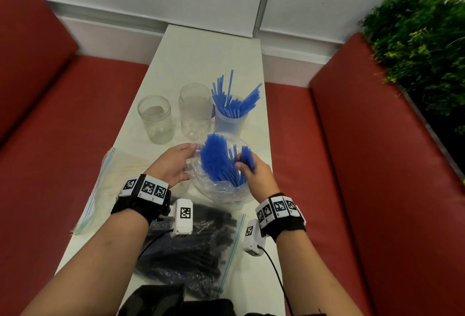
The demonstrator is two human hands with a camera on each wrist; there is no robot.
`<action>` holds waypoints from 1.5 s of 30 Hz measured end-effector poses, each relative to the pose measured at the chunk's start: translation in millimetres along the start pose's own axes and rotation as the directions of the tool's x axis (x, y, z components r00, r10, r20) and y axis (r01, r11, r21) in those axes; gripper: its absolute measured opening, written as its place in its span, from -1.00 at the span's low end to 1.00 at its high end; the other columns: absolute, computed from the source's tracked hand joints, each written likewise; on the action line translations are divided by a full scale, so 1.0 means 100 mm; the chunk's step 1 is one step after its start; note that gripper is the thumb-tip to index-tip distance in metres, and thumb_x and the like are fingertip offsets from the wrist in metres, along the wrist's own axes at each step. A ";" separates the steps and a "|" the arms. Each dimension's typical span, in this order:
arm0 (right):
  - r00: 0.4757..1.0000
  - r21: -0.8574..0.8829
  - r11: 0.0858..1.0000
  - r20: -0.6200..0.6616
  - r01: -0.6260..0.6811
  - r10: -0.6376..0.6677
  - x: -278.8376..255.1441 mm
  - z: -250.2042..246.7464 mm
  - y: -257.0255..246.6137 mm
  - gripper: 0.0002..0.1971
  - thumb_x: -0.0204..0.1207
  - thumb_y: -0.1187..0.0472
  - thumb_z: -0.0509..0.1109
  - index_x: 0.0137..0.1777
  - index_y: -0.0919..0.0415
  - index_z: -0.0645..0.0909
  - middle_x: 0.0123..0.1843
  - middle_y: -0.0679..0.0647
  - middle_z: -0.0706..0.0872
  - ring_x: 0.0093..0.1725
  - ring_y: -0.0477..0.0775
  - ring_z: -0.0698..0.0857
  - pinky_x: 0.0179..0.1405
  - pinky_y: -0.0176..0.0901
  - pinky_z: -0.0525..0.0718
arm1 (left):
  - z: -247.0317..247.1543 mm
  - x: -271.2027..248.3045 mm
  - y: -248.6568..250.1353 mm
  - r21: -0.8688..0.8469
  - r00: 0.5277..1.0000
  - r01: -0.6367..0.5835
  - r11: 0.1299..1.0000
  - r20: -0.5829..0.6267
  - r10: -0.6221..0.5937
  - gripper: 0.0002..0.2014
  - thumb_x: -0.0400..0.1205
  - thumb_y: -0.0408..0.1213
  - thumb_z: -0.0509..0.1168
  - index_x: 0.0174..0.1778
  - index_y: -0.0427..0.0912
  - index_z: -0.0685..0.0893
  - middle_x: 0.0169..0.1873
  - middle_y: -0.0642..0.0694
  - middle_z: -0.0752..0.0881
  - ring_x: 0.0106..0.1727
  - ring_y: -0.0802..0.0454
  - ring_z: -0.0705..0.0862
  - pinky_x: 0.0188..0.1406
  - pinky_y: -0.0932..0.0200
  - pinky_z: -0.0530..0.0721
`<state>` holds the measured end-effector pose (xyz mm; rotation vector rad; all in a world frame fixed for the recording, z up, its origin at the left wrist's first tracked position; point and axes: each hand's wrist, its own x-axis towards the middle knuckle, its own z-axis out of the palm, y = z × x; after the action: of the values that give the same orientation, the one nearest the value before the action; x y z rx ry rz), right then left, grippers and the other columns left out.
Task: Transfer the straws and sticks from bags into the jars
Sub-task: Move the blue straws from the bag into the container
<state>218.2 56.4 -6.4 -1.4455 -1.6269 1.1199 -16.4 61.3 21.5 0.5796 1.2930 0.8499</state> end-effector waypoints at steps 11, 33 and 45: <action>1.000 0.107 0.994 0.006 -0.022 0.021 0.15 0.04 -0.25 -0.83 0.67 0.07 0.41 -0.15 -0.01 0.52 -0.38 -0.20 0.61 -0.32 -0.16 0.60 -0.17 -0.39 0.60 | -0.02 0.03 0.00 0.006 1.000 0.004 1.000 0.003 -0.004 -0.73 0.83 -0.16 0.18 0.28 -0.15 0.73 0.21 -0.13 0.80 0.19 -0.29 0.80 0.09 -0.27 0.81; 0.887 0.305 0.849 -0.318 0.431 -0.336 1.77 -0.63 -2.05 -0.66 0.59 0.04 0.51 -0.34 0.04 0.47 -0.50 0.00 0.50 -0.46 0.03 0.49 -0.27 -0.01 0.58 | -0.13 0.29 0.19 0.040 0.999 0.028 0.999 0.038 -0.029 -0.71 0.81 -0.10 0.21 0.29 -0.12 0.76 0.27 -0.13 0.77 0.35 -0.42 0.67 0.20 -0.37 0.74; 0.980 0.220 0.974 -0.196 0.059 -0.015 2.21 -0.13 -0.90 -0.63 0.52 -0.07 0.56 -0.39 0.07 0.54 -0.38 0.08 0.67 -0.36 0.03 0.60 -0.15 -0.08 0.63 | -0.17 0.48 0.19 0.020 0.998 0.057 0.998 0.019 -0.057 -0.72 0.82 -0.10 0.20 0.25 -0.07 0.79 0.25 -0.07 0.78 0.13 -0.25 0.68 0.28 -0.46 0.67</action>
<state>160.7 275.8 69.6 -1.3259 -1.3411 1.0691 -34.1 109.3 4.8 0.5627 1.2955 0.7831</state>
